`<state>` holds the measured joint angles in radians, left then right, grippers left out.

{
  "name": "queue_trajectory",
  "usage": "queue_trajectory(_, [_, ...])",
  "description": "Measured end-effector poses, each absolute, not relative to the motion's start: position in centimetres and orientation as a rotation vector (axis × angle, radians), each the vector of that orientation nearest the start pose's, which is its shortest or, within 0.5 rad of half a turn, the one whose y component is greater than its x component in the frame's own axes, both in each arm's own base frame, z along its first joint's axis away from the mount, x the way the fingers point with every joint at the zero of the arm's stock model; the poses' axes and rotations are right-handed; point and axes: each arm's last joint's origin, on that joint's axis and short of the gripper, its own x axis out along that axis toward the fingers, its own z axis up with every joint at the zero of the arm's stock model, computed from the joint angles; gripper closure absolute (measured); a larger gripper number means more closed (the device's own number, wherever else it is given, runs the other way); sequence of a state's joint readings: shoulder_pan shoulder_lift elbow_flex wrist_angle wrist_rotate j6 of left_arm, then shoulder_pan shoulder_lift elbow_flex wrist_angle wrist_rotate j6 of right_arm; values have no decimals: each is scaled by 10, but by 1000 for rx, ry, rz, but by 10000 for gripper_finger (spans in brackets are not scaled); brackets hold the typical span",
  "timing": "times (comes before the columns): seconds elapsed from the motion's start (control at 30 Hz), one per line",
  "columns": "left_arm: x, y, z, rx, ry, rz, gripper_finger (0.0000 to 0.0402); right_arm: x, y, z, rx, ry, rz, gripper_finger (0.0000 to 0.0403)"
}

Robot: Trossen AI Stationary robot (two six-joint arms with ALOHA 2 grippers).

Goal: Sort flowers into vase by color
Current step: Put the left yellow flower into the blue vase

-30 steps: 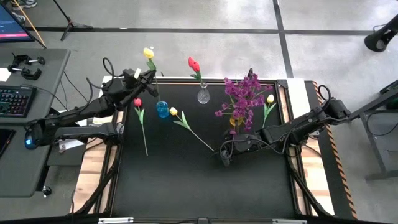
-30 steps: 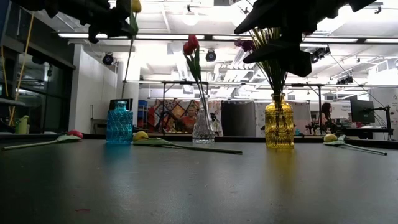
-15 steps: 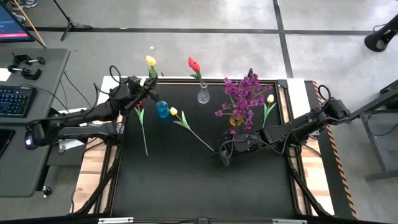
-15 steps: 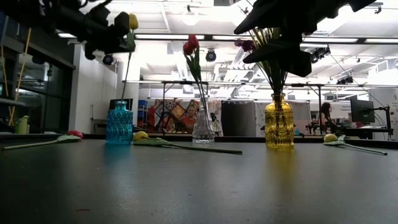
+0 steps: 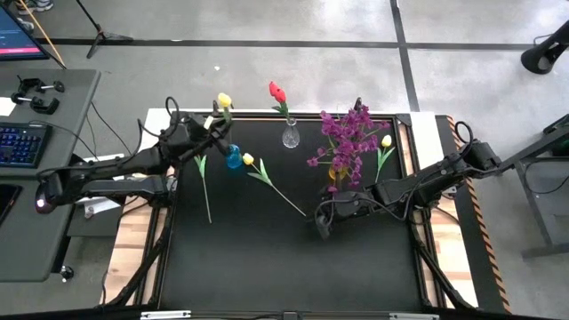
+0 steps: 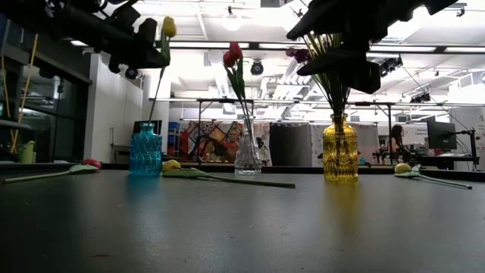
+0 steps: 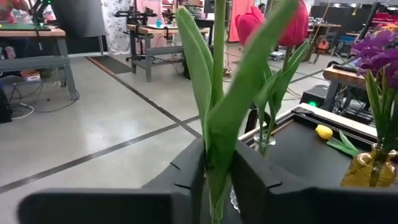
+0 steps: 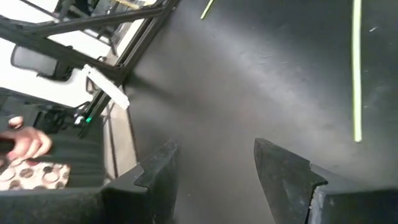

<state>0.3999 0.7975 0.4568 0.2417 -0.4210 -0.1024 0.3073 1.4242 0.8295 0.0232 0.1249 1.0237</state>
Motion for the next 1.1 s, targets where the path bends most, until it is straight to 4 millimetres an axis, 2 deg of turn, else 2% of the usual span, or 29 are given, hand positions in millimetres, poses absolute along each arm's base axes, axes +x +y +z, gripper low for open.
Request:
queue_trajectory(0.2, [157,75,257,-113,86,801,266,288,89,229,908,581,-50,210])
queue_trajectory(0.43, [142,66,262,-186,67,753,195,293,92,240,944,486,31,210])
queue_trajectory(0.57, [129,60,275,-230,-13,708,176,296,91,245,957,433,60,210])
queue_trajectory(0.77, [112,51,310,-267,-157,626,170,300,86,257,992,318,105,210])
queue_trajectory(0.83, [107,48,322,-271,-203,581,170,305,84,268,994,281,115,210])
queue_trajectory(0.9, [104,46,332,-268,-231,547,170,311,83,287,941,242,131,210])
queue_trajectory(1.0, [101,44,343,-279,-267,508,170,322,83,320,776,240,133,210])
queue_trajectory(1.1, [100,43,346,-285,-276,492,170,338,86,345,573,332,102,210])
